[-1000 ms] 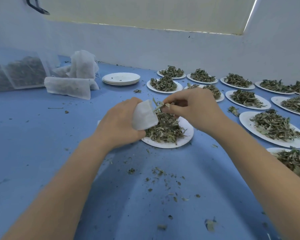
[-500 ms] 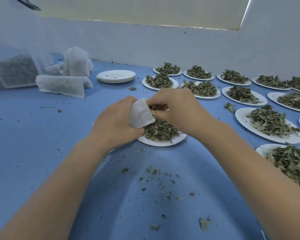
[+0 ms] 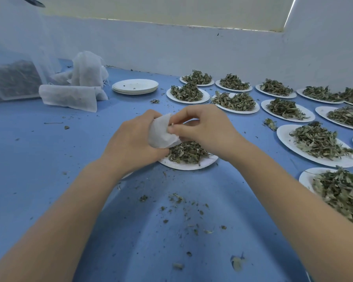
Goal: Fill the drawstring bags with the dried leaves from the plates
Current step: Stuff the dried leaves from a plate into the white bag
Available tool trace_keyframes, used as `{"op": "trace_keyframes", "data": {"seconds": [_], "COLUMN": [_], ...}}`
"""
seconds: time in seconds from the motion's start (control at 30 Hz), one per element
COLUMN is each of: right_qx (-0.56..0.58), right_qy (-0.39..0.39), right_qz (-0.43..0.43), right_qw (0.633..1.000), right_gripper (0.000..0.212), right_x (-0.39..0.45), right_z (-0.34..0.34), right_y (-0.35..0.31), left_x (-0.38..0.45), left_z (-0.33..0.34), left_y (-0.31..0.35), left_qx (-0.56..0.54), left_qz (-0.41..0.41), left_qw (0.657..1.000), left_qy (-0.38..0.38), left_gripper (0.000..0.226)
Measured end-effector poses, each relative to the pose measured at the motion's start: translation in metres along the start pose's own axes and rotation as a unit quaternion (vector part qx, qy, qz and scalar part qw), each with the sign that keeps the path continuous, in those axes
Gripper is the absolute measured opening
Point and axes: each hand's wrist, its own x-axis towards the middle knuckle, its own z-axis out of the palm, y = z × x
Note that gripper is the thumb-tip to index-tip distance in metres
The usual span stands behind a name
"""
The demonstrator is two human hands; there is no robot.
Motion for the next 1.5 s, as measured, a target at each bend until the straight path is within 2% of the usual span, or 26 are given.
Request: {"op": "trace_keyframes", "data": {"seconds": [0.1,0.23,0.33,0.43,0.6,0.77,0.87,1.0,1.13,1.17,1.23,1.33,1.4,1.5], "right_qx": [-0.03,0.063,0.109,0.101,0.105,-0.026,-0.05,-0.028,-0.013,-0.034,-0.158,-0.32,-0.348,-0.372], "right_qy": [0.006,-0.055,-0.076,-0.046,-0.053,-0.054,-0.046,-0.044,-0.03,-0.021,-0.027,-0.11,-0.144,-0.144], "right_qz": [-0.014,0.015,0.011,-0.001,-0.023,-0.002,-0.008,-0.039,-0.057,-0.052,-0.025,0.056,0.081,0.062], "right_qw": [0.999,0.996,0.991,0.994,0.993,0.998,0.998,0.998,0.998,0.998,0.987,0.939,0.923,0.915], "right_gripper": [0.016,0.014,0.023,0.023,0.024,0.031,0.029,0.024,0.014,0.011,0.013,0.041,0.049,0.039], "right_x": [0.001,0.002,0.002,0.002,0.001,0.0,-0.001,-0.002,-0.001,-0.001,0.001,0.002,0.0,0.0], "right_z": [0.007,0.001,-0.005,-0.008,-0.012,0.0,0.004,-0.004,-0.023,-0.028,-0.038,-0.04,-0.032,-0.02], "right_y": [0.003,0.005,0.006,0.007,0.004,0.003,0.003,0.002,-0.002,-0.001,0.0,0.006,0.008,0.014], "left_x": [-0.002,-0.003,-0.003,-0.003,-0.002,-0.002,-0.003,-0.002,0.0,0.0,0.0,0.001,0.001,0.0], "left_z": [0.002,0.001,-0.003,-0.004,-0.007,-0.002,0.003,0.0,-0.007,-0.009,-0.011,-0.012,-0.012,-0.012], "left_y": [0.005,0.008,0.006,0.006,0.0,0.005,0.006,0.005,-0.004,-0.006,-0.01,-0.011,-0.011,-0.011], "left_qx": [-0.007,-0.018,-0.026,-0.032,-0.029,-0.03,-0.014,-0.012,0.032,0.041,0.051,0.06,0.063,0.066], "left_qz": [0.02,0.033,0.035,0.042,0.015,0.021,0.022,0.022,0.002,-0.005,-0.013,-0.017,-0.019,-0.021], "left_qw": [1.0,0.999,0.999,0.998,0.999,0.999,0.999,1.0,0.999,0.999,0.998,0.998,0.998,0.998], "left_qy": [-0.006,-0.005,-0.008,-0.016,-0.013,-0.032,-0.039,-0.013,0.007,0.012,0.014,-0.004,-0.013,-0.015], "left_gripper": [0.042,0.037,0.05,0.051,0.049,0.046,0.037,0.051,0.054,0.056,0.058,0.059,0.058,0.057]}}
